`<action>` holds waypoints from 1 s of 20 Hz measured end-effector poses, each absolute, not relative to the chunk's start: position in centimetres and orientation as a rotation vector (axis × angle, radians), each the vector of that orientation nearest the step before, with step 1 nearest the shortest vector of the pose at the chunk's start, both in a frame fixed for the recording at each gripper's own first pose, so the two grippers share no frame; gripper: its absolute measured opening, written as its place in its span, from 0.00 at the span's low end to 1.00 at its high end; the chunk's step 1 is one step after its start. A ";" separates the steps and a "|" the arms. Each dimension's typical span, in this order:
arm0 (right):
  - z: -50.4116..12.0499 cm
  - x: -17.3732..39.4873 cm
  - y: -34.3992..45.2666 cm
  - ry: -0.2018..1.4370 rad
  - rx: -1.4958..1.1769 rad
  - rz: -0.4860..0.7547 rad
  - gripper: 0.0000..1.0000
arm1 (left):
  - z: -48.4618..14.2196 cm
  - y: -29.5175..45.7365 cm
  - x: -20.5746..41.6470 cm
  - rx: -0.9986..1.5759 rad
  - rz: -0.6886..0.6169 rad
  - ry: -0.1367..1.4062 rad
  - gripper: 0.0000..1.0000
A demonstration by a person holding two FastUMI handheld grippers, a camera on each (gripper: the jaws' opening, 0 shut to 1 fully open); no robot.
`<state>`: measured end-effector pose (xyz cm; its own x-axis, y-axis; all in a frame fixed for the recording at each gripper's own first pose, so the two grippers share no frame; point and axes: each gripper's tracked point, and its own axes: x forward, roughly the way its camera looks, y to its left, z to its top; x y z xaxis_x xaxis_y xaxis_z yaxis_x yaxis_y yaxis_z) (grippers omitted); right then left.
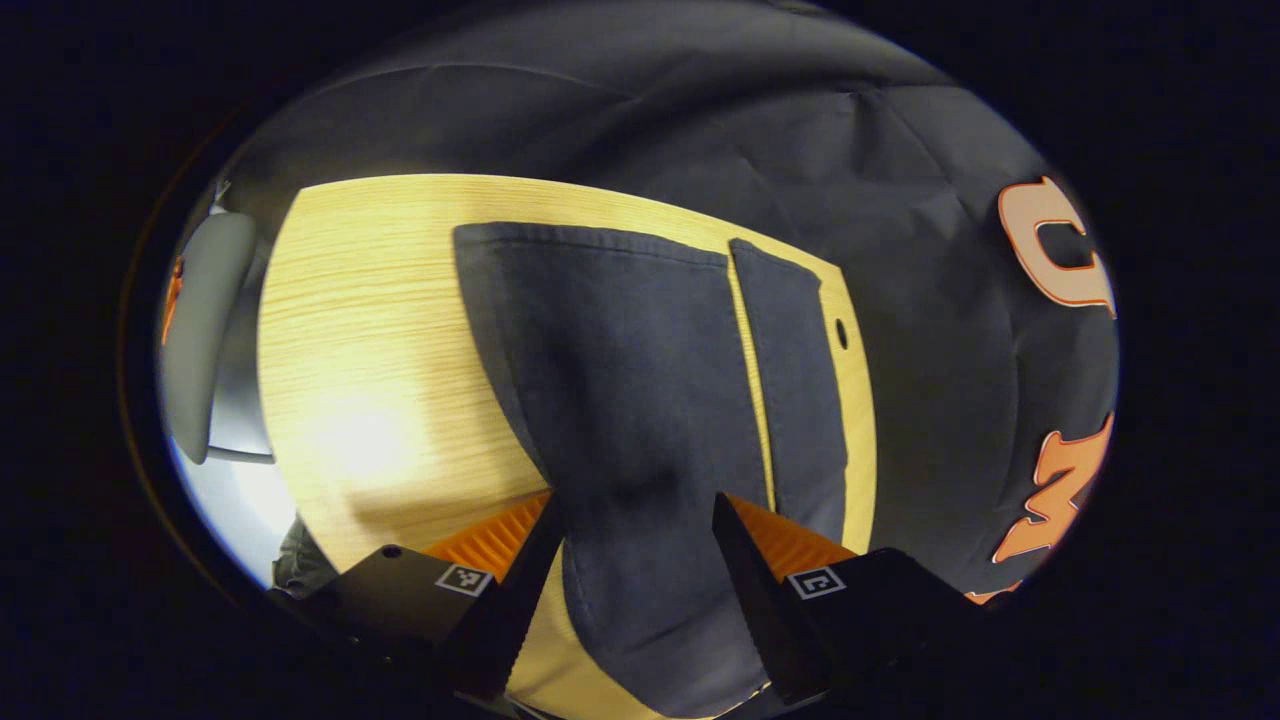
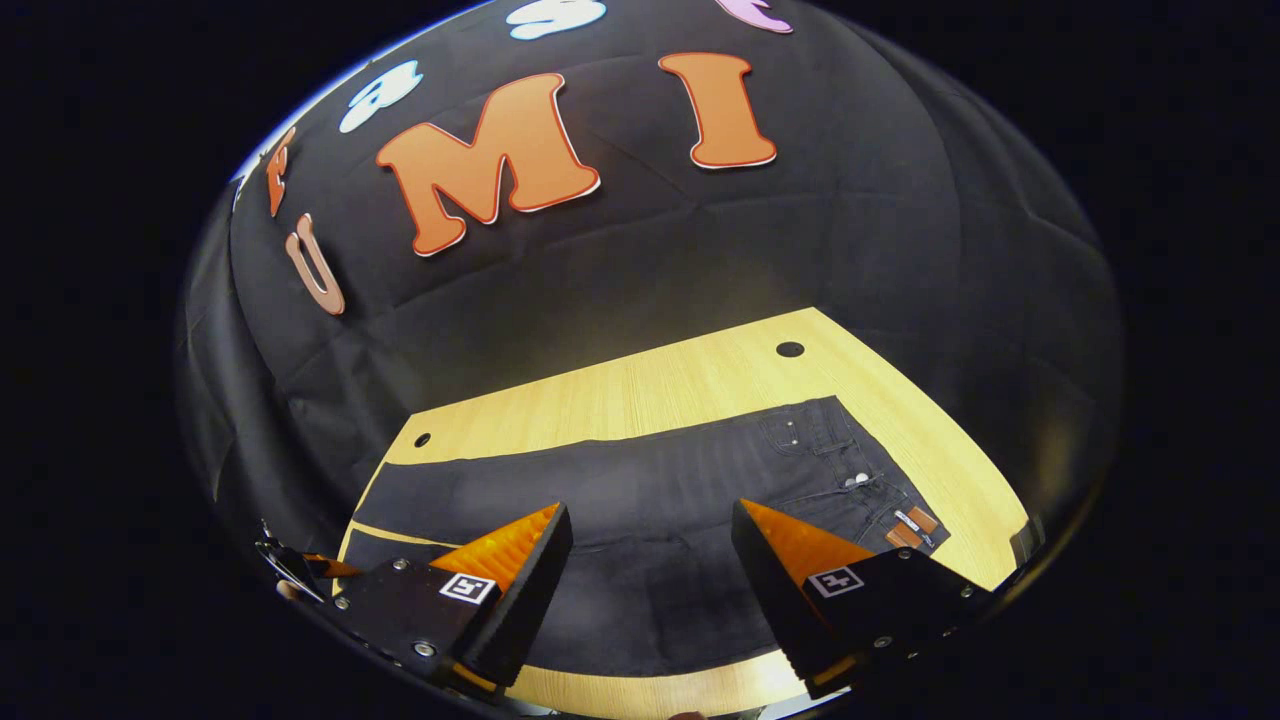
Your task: Grasp the waist and the cuffs of the jeans and fold them to make the two legs overlap; first hold the waist and fold one-third of the jeans toward the cuffs, then hold the cuffs and fold the remaining one-third in the same direction to finish folding.
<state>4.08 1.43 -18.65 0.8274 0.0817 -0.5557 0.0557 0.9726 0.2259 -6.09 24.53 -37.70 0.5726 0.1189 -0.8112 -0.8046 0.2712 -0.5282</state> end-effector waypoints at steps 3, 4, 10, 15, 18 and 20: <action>-18.7 4.0 1.1 0.612 0.250 0.014 0.98 | -38.0 24.8 -2.8 -1.193 0.613 0.656 0.81; -18.7 4.0 0.9 0.619 0.252 0.007 0.98 | -38.4 24.8 -2.4 -1.208 0.598 0.652 0.77; -20.0 1.8 -0.5 0.668 0.282 -0.021 0.98 | -39.4 24.5 -2.2 -1.216 0.598 0.690 0.04; -22.0 -2.5 -2.4 0.754 0.597 -0.086 0.98 | -35.5 23.6 -2.2 -1.149 0.526 0.652 0.02; -24.8 -5.0 -6.4 0.777 0.873 -0.247 0.98 | -35.7 23.8 -3.0 -1.203 0.535 0.659 0.01; -27.8 -6.8 -8.9 0.800 0.966 -0.372 0.98 | -36.4 23.9 -3.4 -1.199 0.549 0.676 0.02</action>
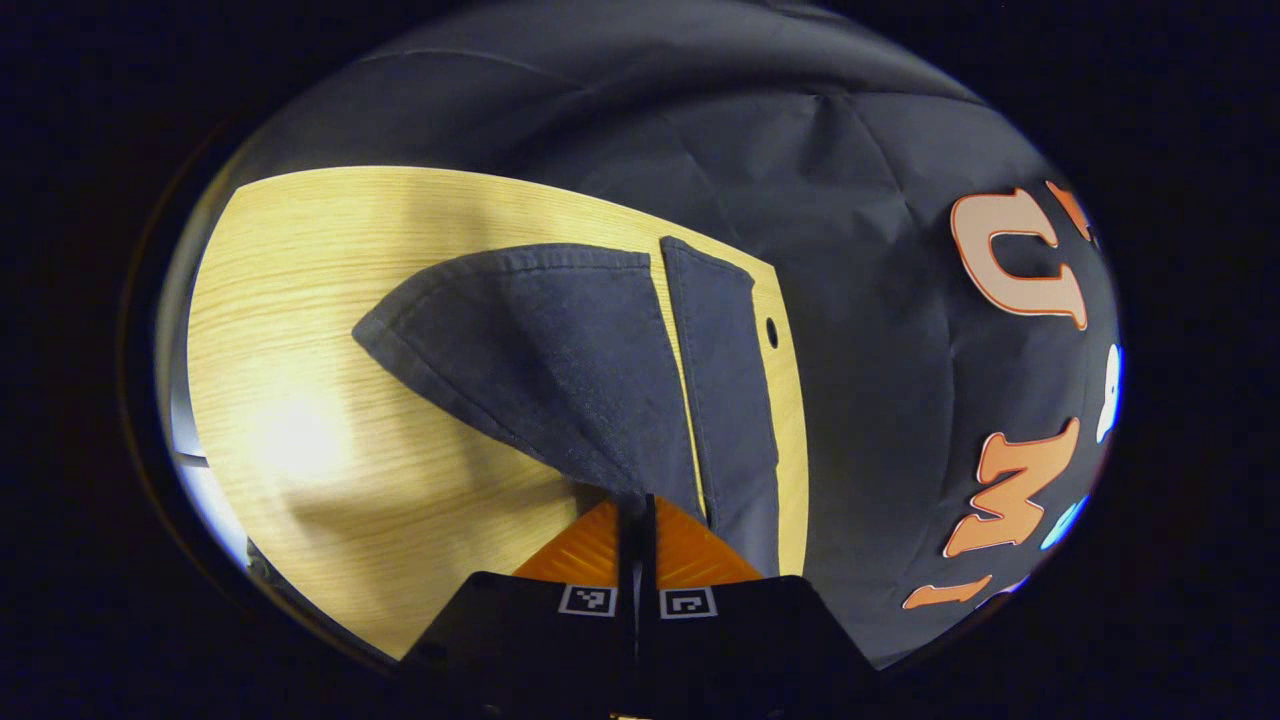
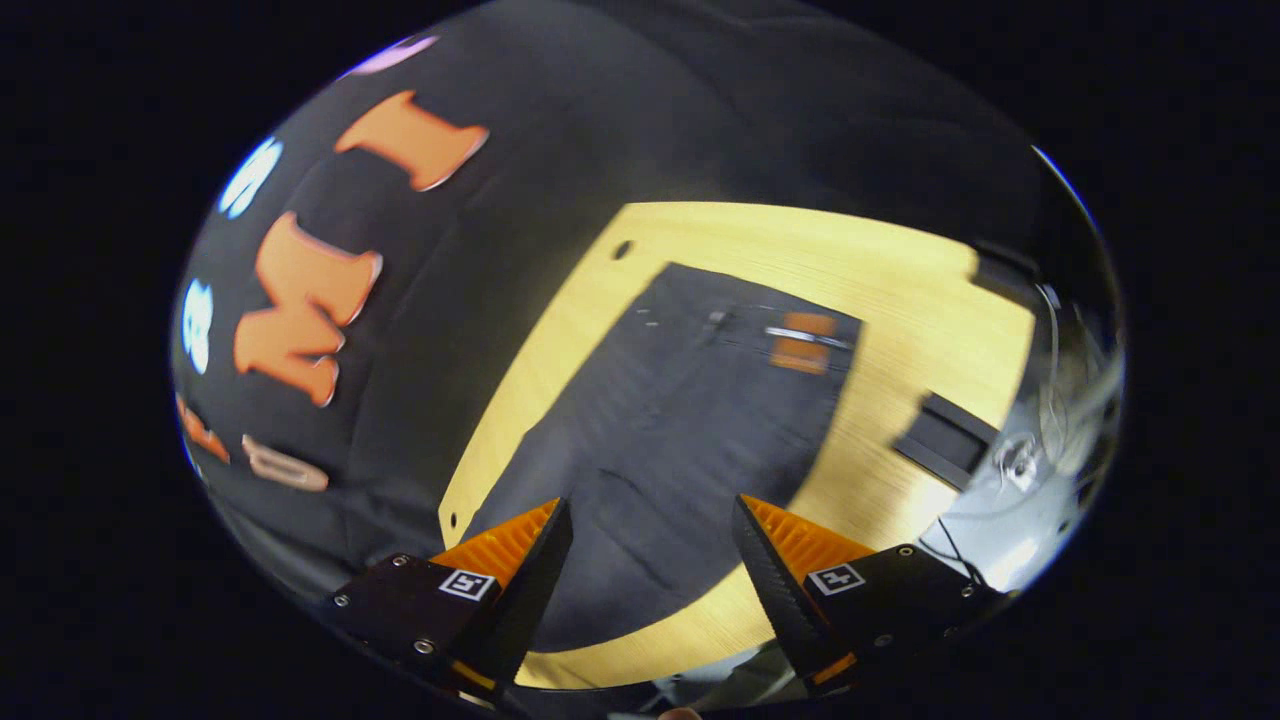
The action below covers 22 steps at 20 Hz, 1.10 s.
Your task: Grasp the waist and the cuffs of the jeans and fold them to make the two legs overlap; first hold the waist and fold one-third of the jeans toward the cuffs, then hold the cuffs and fold the remaining one-third in the same direction to finish folding.
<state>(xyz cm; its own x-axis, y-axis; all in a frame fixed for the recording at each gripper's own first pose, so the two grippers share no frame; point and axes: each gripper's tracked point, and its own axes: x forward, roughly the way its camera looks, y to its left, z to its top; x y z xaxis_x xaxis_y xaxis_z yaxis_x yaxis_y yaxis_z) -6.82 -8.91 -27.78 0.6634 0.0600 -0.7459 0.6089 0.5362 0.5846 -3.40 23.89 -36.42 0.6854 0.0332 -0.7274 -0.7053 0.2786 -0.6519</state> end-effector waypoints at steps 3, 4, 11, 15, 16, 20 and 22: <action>-31.3 -7.7 -9.9 0.839 1.032 -0.469 0.98 | -36.2 23.9 -3.7 -1.197 0.549 0.684 0.01; -32.0 -7.3 -10.1 0.840 1.062 -0.483 0.98 | -36.0 23.8 -3.8 -1.198 0.547 0.685 0.01; -36.1 -4.7 -11.5 0.861 1.072 -0.539 1.00 | -35.7 23.9 -4.0 -1.194 0.547 0.704 0.01; -37.2 -2.8 -12.3 0.833 1.096 -0.585 0.96 | -36.0 23.9 -4.1 -1.178 0.555 0.717 0.01; -37.4 -2.0 -12.3 0.813 1.100 -0.578 0.94 | -36.2 24.0 -4.0 -1.172 0.558 0.720 0.01; -38.6 -1.1 -12.1 0.813 1.037 -0.593 0.69 | -36.5 24.0 -3.8 -1.171 0.569 0.730 0.01; -39.4 -0.7 -12.3 0.803 1.090 -0.620 0.35 | -36.6 24.1 -3.7 -1.167 0.574 0.733 0.01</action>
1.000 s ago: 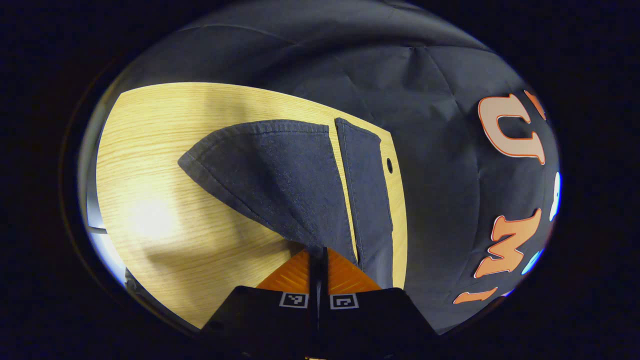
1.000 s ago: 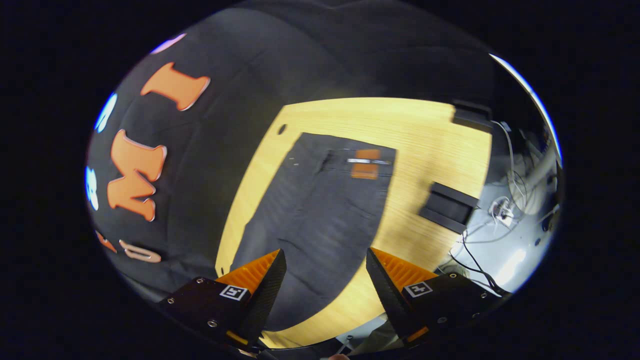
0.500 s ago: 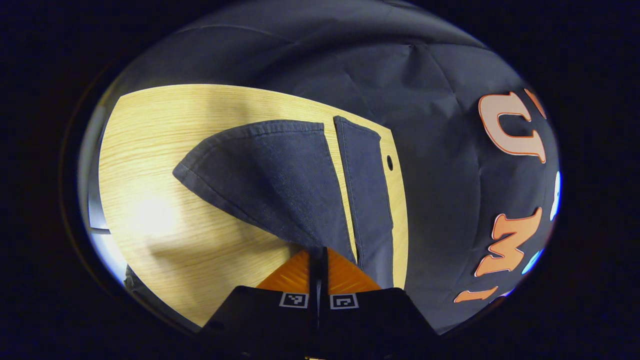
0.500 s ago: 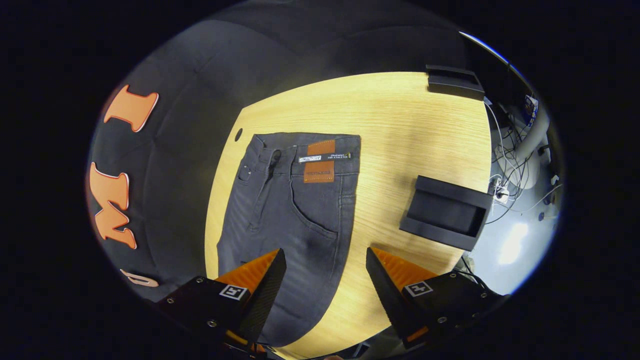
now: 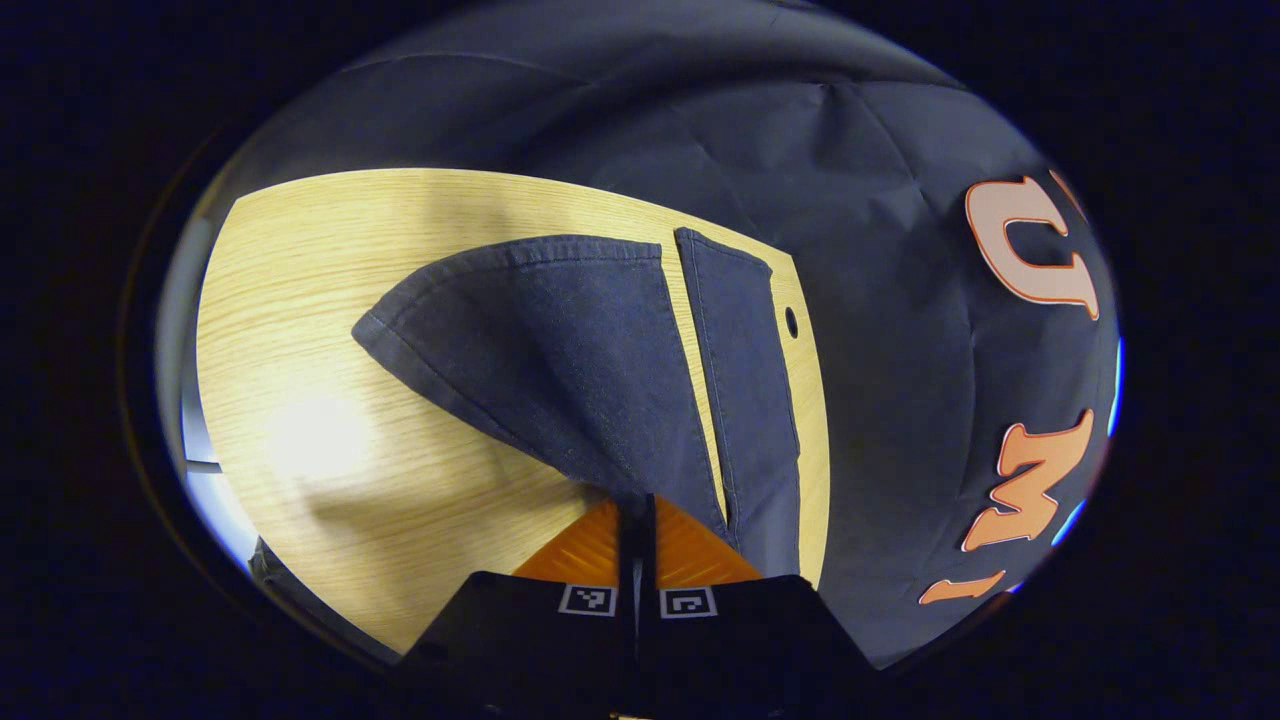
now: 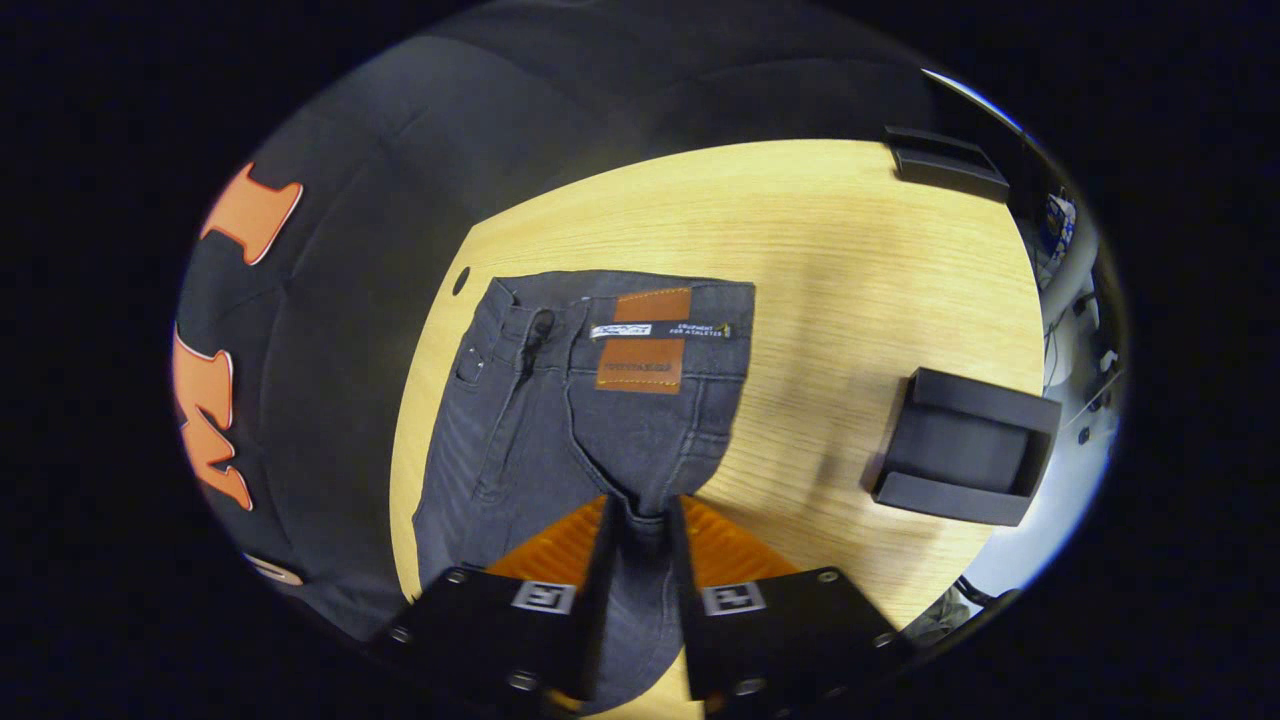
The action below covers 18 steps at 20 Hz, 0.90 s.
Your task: Grasp the waist and the cuffs of the jeans and fold them to make the two legs overlap; first hold the waist and fold one-third of the jeans toward the cuffs, then hold the cuffs and fold the remaining one-third in the same direction to finish folding.
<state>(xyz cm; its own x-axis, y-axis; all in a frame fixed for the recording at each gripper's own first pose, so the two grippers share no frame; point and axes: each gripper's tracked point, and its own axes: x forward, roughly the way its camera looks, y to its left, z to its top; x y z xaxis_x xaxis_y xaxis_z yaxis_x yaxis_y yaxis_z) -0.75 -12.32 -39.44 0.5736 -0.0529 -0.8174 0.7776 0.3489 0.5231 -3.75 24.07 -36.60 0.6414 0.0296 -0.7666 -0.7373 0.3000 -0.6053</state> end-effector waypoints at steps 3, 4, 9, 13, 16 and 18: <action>-38.9 -0.9 -12.3 0.798 1.201 -0.645 0.05 | -36.5 24.3 -4.2 -1.177 0.619 0.737 0.01; -38.4 -0.8 -12.3 0.795 1.199 -0.635 0.05 | -36.0 24.0 -4.1 -1.188 0.624 0.732 0.01; -34.4 0.1 -12.3 0.777 1.218 -0.686 0.05 | -33.5 23.6 -4.2 -1.175 0.703 0.833 0.01; -31.7 2.2 -11.9 0.803 1.223 -0.719 0.05 | -30.9 23.6 -2.4 -1.100 0.759 0.941 0.01; -30.0 4.1 -11.9 0.845 1.206 -0.724 0.05 | -28.8 23.3 -0.9 -1.034 0.787 0.999 0.01; -29.0 5.7 -11.4 0.841 1.203 -0.722 0.05 | -28.6 23.4 0.3 -1.013 0.792 1.040 0.01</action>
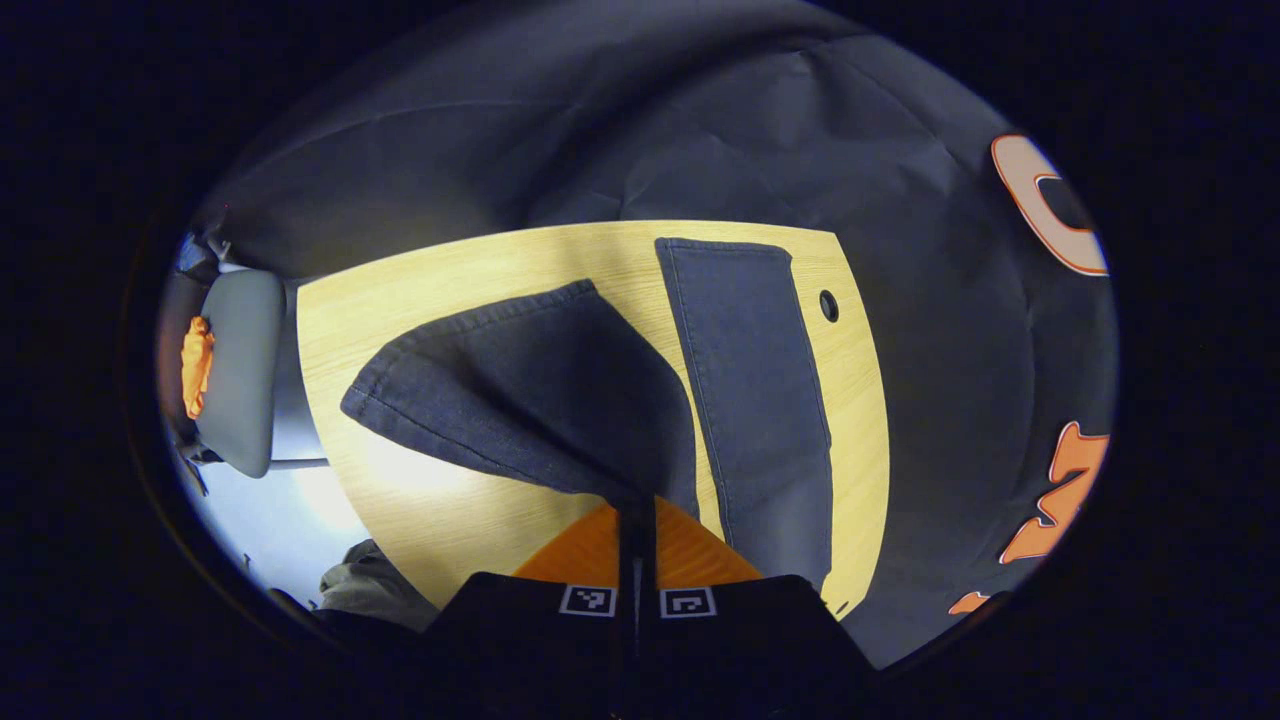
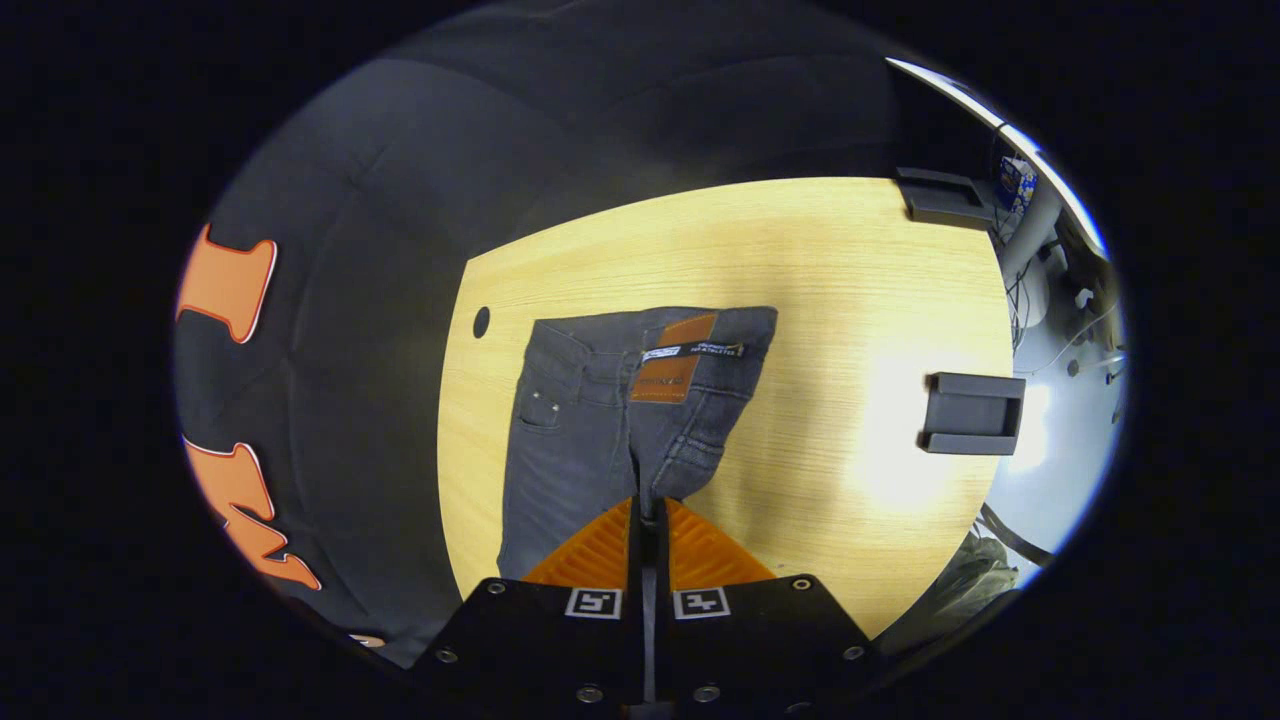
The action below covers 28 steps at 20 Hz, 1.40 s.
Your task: Grasp the waist and the cuffs of the jeans and fold them to make the two legs overlap; first hold the waist and fold one-third of the jeans toward the cuffs, then hold the cuffs and fold the remaining one-third in the same direction to finish folding.
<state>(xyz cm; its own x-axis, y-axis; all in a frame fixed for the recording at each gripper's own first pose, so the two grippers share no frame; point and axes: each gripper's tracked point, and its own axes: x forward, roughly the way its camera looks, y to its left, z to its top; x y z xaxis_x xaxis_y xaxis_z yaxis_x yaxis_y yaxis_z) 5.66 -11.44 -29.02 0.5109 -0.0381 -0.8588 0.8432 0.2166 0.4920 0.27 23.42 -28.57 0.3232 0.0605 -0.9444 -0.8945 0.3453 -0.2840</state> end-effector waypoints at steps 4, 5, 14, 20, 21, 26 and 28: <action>-27.8 8.9 -10.5 0.852 1.200 -0.715 0.05 | -28.3 23.5 5.1 -0.995 0.769 1.051 0.01; -27.5 10.1 -10.3 0.845 1.212 -0.718 0.05 | -28.3 23.4 6.4 -0.978 0.760 1.060 0.01; -28.2 21.4 -8.9 0.906 1.226 -0.725 0.05 | -30.9 24.2 14.0 -0.899 0.951 1.199 0.01; -30.1 27.8 -8.7 0.911 1.251 -0.673 0.01 | -31.5 24.2 22.2 -0.898 0.906 1.143 0.24; -29.0 29.0 -8.1 0.891 1.268 -0.606 0.26 | -30.5 24.3 22.2 -0.869 0.904 1.135 0.49; -26.3 29.4 -8.2 0.862 1.150 -0.446 0.98 | -27.6 22.6 24.5 -0.979 0.692 0.957 0.98; -25.5 28.4 -9.0 0.843 1.112 -0.382 0.98 | -25.1 21.5 24.9 -1.020 0.560 0.840 0.98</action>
